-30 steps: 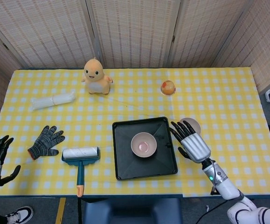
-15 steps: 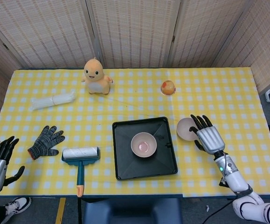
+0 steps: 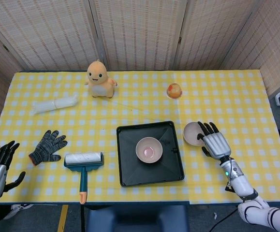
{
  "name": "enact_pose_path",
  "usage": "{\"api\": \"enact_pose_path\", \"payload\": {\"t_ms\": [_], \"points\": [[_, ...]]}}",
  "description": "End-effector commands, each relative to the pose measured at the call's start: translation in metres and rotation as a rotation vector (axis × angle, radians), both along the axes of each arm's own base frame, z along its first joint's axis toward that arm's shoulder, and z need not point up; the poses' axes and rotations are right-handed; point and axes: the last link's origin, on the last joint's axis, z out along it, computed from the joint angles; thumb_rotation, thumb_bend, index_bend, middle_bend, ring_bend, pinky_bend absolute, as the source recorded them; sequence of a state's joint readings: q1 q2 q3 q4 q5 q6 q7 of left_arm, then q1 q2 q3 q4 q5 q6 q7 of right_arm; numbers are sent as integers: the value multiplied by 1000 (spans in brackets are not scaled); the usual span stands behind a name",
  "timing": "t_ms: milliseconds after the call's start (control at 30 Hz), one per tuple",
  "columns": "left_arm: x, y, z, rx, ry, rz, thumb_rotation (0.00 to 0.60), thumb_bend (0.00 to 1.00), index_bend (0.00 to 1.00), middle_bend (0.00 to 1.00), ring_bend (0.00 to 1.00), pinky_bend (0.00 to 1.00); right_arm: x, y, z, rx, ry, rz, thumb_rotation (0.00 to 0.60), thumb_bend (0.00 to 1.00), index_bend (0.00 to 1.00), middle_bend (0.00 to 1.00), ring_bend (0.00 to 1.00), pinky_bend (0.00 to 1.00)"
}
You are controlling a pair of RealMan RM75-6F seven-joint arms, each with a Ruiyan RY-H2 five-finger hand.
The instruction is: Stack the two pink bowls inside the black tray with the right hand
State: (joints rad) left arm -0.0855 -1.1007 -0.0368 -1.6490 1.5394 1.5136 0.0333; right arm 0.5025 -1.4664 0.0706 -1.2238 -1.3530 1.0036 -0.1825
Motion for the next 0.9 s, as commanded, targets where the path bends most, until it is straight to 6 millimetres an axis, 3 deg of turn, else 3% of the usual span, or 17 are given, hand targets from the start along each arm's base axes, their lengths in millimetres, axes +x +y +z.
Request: {"api": "enact_pose_path", "payload": {"t_ms": [33,467,633,900], "points": [[0,0,0,1,1,2,600,361,0,68,98,43,-1,-2,-5,12,-1,-6,600,444,427,0,0,0],[-1,1,0,0,-2,5,600,361,0,68,98,43,5,-8,-12,-39,-20,27,600,444,680,19,0,0],[0,1,1,0,-4,-1,600,361,0,68,98,43,13,-6,-10,-48,-32,58,600,444,712,38,0,0],[1,-1,1,-1,-9,-6,600,361,0,68,98,43,46,4,-8,-39,-83,171,600,445,713,46,0,0]]}}
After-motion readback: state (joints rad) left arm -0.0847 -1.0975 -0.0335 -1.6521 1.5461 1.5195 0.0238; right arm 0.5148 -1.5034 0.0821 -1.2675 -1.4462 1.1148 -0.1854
